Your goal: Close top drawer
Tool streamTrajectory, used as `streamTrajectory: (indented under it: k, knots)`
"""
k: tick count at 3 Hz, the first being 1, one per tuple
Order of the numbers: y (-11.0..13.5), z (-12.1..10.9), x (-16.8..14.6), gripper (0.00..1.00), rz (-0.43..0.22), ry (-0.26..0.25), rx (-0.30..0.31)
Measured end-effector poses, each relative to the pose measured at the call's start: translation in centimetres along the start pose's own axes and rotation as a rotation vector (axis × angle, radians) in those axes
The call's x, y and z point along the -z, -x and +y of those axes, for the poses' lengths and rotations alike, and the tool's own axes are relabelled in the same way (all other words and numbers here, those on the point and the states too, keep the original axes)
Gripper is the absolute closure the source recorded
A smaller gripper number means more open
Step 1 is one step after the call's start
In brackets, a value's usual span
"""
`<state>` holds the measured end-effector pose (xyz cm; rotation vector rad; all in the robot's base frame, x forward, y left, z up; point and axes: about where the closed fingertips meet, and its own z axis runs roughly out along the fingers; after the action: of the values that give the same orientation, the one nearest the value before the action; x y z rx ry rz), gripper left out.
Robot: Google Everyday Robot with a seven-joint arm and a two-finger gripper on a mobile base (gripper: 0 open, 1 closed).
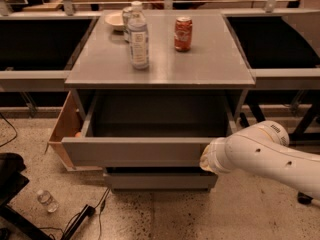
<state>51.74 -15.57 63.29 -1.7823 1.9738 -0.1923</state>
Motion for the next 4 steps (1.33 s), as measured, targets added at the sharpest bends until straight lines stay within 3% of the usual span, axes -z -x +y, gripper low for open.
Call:
streamTrajectory:
  k: [2,3,4]
  knots:
    - [-0.2,-5.1,-2.9,1.00,-0.002,-0.029,0.029]
    - [-0.3,-5.5,-3.2,1.00,0.000,-0.030,0.034]
    - [-0.5,-7.7,-4.2,1.00,0.010,-0.035,0.043]
